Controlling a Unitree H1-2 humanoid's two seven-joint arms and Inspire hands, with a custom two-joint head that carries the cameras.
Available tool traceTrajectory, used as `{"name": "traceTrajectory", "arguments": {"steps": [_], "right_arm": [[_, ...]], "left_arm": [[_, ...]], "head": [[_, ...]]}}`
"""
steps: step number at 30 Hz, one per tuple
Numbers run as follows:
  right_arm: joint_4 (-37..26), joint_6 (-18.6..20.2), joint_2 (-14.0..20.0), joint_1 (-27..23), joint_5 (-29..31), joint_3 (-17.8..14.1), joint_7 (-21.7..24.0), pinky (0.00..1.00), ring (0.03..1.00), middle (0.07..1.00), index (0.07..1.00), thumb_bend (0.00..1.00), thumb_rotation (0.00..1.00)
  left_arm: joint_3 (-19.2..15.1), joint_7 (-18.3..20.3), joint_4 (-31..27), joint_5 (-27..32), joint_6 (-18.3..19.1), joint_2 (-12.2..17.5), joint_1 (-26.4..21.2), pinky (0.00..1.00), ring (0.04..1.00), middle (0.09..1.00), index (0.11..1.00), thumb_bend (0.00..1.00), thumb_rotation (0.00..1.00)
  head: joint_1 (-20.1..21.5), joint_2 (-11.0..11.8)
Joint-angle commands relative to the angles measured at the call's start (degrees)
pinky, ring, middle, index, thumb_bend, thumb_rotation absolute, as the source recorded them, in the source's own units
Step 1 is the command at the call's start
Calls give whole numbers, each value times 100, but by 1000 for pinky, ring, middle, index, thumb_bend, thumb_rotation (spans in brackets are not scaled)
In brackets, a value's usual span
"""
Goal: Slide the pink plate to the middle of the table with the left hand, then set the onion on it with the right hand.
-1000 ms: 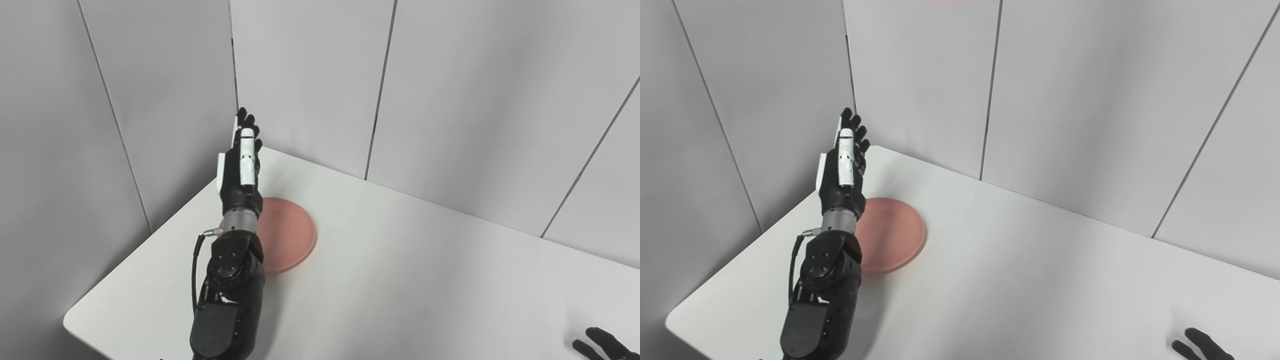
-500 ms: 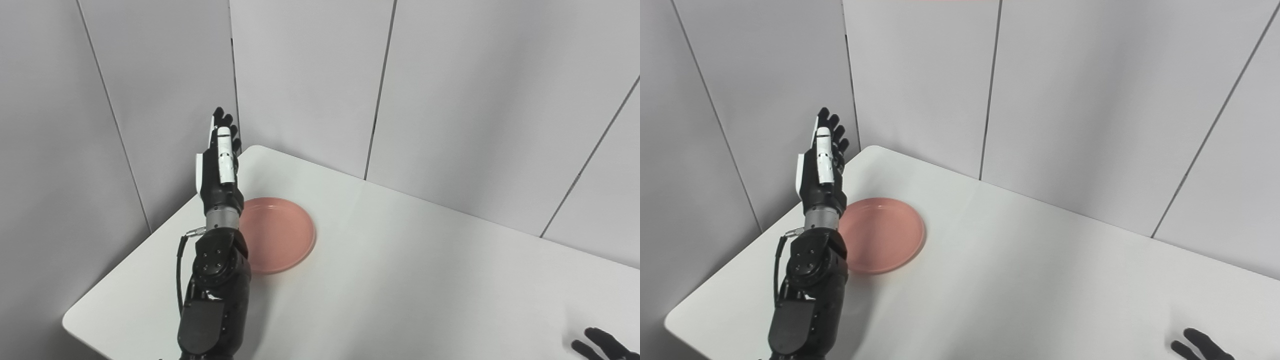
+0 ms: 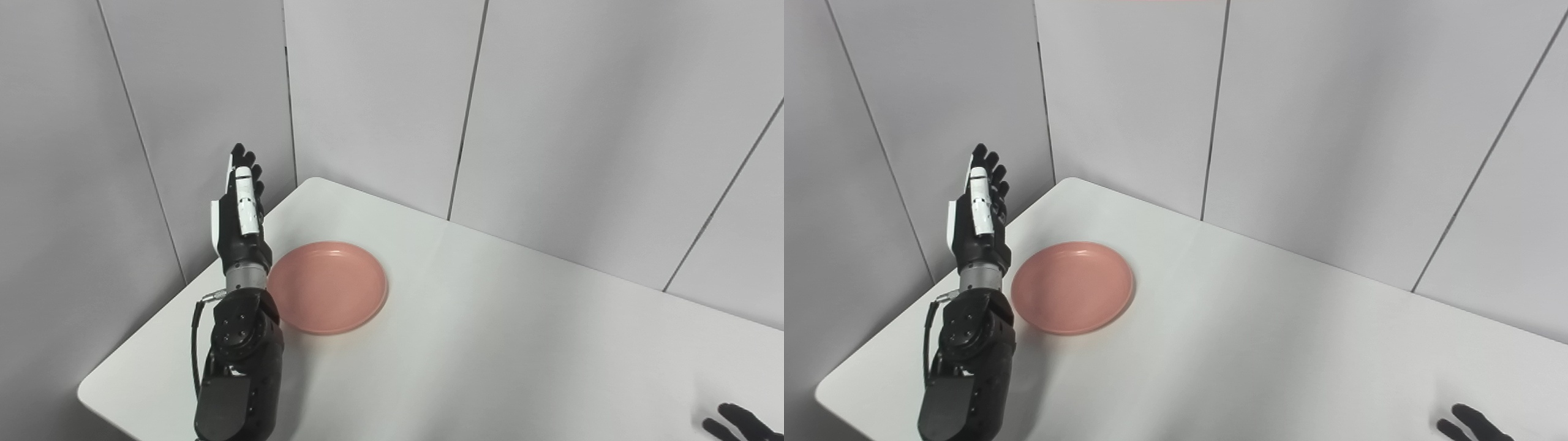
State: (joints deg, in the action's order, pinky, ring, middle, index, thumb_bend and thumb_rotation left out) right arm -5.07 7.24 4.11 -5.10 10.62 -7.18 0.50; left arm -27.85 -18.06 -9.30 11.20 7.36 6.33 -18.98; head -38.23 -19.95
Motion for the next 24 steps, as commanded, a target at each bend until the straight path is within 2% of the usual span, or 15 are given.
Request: {"name": "traceTrajectory", "arguments": {"steps": [1, 4, 9, 12, 15, 18, 24], "right_arm": [[40, 25, 31, 24, 20, -33, 25, 339, 694, 755, 656, 395, 819], [-42, 110, 31, 48, 44, -37, 12, 331, 691, 750, 650, 390, 809], [-10, 45, 97, 37, 32, -15, 79, 353, 724, 779, 676, 437, 828], [1, 55, 97, 24, 62, -30, 89, 358, 720, 776, 673, 442, 817], [-44, 95, 92, 23, 49, -25, 84, 361, 722, 779, 678, 455, 817], [-66, 138, 101, 19, 39, -26, 78, 368, 726, 781, 679, 471, 816], [-82, 173, 101, 24, 34, -36, 66, 398, 735, 785, 690, 478, 805]], "left_arm": [[-36, -45, -146, 2, -224, 116, -128, 969, 967, 961, 937, 395, 1000], [-81, -55, -127, 50, -262, 122, -114, 961, 965, 959, 933, 395, 1000], [-170, -132, -131, 91, -255, 101, -81, 954, 957, 957, 936, 400, 1000], [-253, -256, -163, 164, -286, 1, -93, 938, 950, 949, 926, 387, 1000], [-297, -341, -174, 167, -274, -43, -75, 966, 971, 975, 954, 376, 1000], [-293, -255, -111, 293, -344, -36, -29, 980, 984, 985, 962, 368, 1000], [-206, -227, 134, 330, -523, -22, 59, 966, 948, 955, 929, 380, 1000]], "head": [[14, -11], [22, -26], [7, -57], [-7, -70], [-18, -76], [-16, -92], [-15, -112]]}}
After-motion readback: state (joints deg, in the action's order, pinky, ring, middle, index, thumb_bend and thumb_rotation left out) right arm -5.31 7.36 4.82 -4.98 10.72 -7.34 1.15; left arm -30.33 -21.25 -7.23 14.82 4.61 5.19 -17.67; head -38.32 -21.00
